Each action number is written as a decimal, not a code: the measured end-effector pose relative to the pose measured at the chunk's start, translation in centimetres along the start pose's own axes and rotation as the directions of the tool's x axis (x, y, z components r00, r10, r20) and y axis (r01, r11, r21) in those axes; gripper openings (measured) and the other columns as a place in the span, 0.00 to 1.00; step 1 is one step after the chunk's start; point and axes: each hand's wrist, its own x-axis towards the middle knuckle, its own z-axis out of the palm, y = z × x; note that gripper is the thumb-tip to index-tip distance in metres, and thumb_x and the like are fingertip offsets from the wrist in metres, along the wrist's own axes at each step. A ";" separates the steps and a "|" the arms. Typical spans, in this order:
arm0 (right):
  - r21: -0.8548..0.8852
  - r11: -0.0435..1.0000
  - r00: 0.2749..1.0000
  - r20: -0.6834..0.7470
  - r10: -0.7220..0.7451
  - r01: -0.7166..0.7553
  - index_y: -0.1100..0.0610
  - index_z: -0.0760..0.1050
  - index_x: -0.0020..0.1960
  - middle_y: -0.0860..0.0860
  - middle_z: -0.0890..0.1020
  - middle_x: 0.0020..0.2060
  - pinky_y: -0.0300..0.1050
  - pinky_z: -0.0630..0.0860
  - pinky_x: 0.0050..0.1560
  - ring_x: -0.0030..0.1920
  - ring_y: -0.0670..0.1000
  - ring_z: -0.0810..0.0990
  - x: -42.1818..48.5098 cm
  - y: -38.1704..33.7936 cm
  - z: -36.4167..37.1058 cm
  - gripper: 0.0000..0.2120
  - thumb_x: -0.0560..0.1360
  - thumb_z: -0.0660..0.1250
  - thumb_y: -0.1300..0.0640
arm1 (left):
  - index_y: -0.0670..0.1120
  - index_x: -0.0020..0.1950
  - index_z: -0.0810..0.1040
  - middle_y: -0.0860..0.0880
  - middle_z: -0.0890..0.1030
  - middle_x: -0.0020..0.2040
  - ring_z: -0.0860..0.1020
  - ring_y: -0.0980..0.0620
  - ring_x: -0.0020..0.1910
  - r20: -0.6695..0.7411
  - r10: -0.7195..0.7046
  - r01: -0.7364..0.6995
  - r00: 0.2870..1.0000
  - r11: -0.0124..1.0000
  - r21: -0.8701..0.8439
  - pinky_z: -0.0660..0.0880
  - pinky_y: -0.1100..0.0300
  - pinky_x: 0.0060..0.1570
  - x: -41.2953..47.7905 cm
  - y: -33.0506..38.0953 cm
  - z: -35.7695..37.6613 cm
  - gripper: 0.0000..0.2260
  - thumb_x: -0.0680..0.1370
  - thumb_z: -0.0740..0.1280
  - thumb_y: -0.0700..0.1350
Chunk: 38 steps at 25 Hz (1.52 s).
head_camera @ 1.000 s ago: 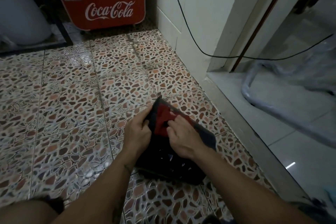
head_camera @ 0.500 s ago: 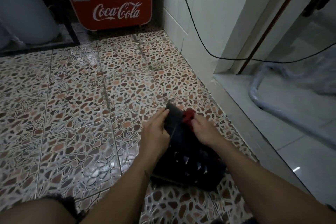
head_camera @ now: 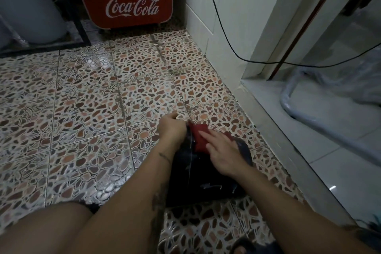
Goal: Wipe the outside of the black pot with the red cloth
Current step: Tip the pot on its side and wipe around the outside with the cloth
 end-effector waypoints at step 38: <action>0.004 0.992 0.987 -0.099 -0.127 0.128 0.34 0.63 0.75 0.41 0.62 0.79 0.59 0.46 0.78 0.79 0.45 0.55 0.1 -0.1 1.4 0.28 0.76 0.53 0.47 | 0.55 0.74 0.70 0.55 0.71 0.74 0.70 0.54 0.71 0.099 0.478 -0.488 0.873 0.848 0.209 0.64 0.62 0.68 -0.6 -5.2 -2.1 0.22 0.81 0.58 0.44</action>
